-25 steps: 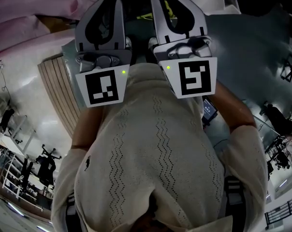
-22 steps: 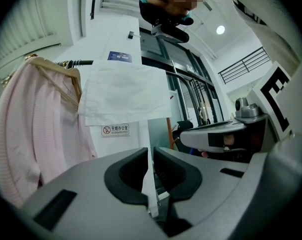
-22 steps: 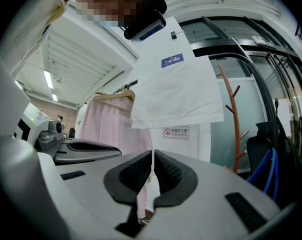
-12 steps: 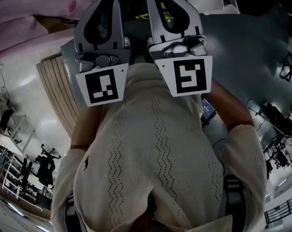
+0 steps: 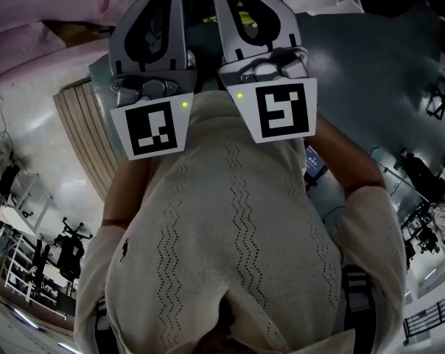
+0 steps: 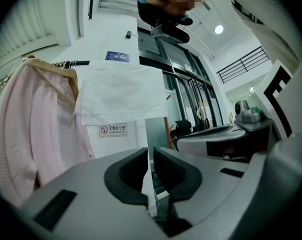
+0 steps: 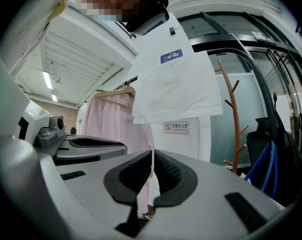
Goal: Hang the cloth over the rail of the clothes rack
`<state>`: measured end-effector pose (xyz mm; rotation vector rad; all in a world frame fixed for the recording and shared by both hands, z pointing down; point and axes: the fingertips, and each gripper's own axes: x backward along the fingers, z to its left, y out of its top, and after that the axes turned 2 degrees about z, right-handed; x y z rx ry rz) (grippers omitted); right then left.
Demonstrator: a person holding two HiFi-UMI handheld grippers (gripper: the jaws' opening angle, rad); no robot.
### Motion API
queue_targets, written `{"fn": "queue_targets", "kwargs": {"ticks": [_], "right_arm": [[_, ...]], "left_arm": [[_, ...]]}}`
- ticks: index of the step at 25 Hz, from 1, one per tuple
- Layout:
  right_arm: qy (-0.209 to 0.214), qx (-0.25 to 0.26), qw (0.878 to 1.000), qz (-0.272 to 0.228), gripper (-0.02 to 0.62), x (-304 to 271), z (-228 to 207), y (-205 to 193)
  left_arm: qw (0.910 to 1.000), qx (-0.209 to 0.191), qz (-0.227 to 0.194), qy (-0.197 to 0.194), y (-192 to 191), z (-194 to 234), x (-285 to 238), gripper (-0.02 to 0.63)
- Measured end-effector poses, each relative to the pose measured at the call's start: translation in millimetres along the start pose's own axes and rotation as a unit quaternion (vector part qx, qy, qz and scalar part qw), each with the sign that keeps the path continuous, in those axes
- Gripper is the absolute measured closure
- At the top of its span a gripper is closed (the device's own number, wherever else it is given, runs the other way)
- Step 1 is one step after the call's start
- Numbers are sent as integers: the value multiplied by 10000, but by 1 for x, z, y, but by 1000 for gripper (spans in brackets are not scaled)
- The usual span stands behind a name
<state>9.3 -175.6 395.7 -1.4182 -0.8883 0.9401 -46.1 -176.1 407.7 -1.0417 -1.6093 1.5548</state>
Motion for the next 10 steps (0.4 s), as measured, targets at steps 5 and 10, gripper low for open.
{"fn": "queue_targets", "kwargs": {"ticks": [5, 10], "right_arm": [[30, -47, 10000, 53, 569, 3, 1, -5], [50, -60, 9999, 63, 569, 6, 1, -9]], "left_arm": [[10000, 0, 35, -33, -4, -6, 0, 563], [9999, 1, 170, -31, -8, -8, 4, 563]]}}
